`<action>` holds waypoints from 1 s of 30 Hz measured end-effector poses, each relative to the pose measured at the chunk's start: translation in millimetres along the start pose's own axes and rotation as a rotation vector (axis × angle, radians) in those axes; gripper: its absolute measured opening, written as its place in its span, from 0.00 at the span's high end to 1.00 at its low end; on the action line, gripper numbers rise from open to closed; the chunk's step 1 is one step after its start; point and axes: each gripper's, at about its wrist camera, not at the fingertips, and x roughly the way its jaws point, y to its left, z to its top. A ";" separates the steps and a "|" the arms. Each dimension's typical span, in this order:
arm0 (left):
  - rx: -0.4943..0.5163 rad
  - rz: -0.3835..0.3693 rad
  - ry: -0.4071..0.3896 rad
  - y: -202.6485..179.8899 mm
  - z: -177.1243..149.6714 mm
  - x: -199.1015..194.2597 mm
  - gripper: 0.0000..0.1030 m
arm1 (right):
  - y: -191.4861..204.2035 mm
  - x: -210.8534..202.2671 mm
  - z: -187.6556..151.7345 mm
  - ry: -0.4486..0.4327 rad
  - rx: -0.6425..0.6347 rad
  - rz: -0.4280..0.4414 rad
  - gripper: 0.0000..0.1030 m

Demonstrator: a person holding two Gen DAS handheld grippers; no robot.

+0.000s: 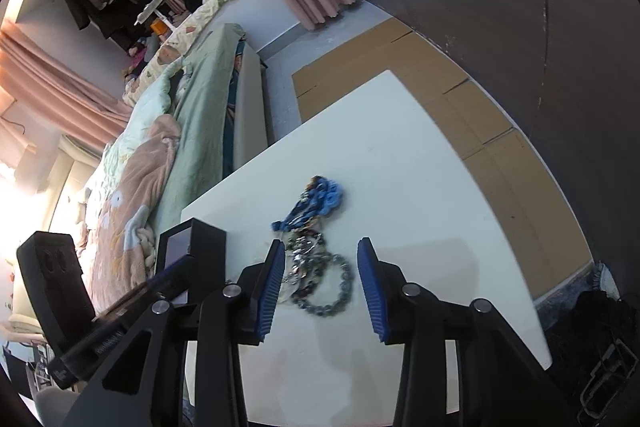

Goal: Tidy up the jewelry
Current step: 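Move the left gripper back to the pile and grasp a silver chain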

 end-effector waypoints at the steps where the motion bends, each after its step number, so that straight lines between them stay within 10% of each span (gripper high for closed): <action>1: -0.005 0.002 0.010 -1.7 0.0 6.7 0.62 | -2.0 -0.9 1.6 -0.001 0.004 -0.001 0.65; 23: 0.128 0.196 0.124 -35.5 -14.7 86.6 0.64 | -22.6 1.9 28.0 -0.002 0.012 -0.014 0.64; 30: 0.098 0.200 0.116 -28.7 -10.1 78.9 0.81 | -18.8 5.4 27.2 0.009 -0.005 -0.021 0.65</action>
